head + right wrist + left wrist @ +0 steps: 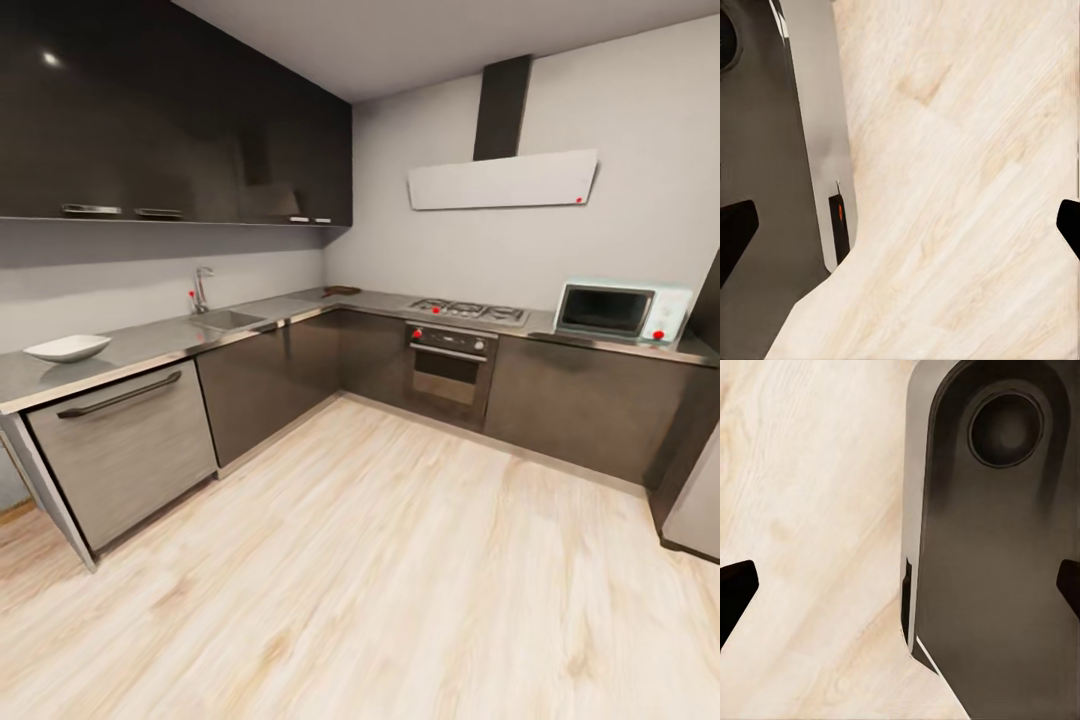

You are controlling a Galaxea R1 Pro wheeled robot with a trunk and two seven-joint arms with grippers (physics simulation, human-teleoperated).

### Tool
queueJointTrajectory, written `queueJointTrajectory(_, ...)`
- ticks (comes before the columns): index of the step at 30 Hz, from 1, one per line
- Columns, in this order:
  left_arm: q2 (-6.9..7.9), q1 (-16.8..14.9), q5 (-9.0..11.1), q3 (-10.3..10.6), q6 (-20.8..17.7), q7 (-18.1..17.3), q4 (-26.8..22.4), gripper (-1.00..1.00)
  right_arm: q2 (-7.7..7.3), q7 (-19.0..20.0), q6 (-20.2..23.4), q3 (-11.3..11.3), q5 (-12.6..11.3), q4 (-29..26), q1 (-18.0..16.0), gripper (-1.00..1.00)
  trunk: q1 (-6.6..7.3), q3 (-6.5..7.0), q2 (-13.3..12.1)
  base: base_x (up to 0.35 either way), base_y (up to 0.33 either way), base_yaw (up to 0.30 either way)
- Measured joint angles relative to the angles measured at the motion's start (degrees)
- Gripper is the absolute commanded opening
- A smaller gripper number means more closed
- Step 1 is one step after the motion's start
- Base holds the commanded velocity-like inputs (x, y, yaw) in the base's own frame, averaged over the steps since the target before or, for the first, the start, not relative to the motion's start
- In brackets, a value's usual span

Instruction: In the kitchen, take the Vidalia onion out of the sink, dice it on the chopping board with the paring knife, put the diced onion into the bowl on the countertop, then place both the paring knife and the chopping board into the sink.

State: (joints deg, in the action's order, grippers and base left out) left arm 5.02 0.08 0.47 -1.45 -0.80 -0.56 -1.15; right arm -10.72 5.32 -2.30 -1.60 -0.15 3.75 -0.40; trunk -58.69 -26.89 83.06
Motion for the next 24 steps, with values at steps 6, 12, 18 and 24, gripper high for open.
queueJointTrajectory(6, 0.02, 0.0, 0.0, 0.0, 0.0, 0.0, 0.0, 1.0, 0.01, 0.0, 0.02, 0.0, 0.0, 0.0, 0.0, 1.0, 0.0, 0.0, 0.0, 0.33, -0.164, 0.0)
queueJointTrajectory(12, -0.01, 0.0, 0.0, 0.0, 0.0, 0.0, 0.0, 1.0, 0.02, 0.0, 0.0, 0.0, 0.0, 0.0, 0.0, 1.0, 0.0, 0.0, 0.0, 0.331, -0.148, 0.0)
queueJointTrajectory(18, 0.01, 0.0, -0.01, 0.01, 0.0, 0.0, 0.0, 1.0, 0.02, 0.0, 0.0, 0.0, 0.0, 0.0, 0.0, 1.0, 0.0, 0.0, 0.0, 0.335, -0.095, 0.0)
queueJointTrajectory(24, 0.06, 0.0, 0.0, 0.0, 0.0, 0.0, 0.0, 1.0, 0.02, 0.0, 0.0, 0.0, 0.0, 0.0, 0.0, 1.0, 0.0, 0.0, 0.0, 0.336, -0.087, 0.0)
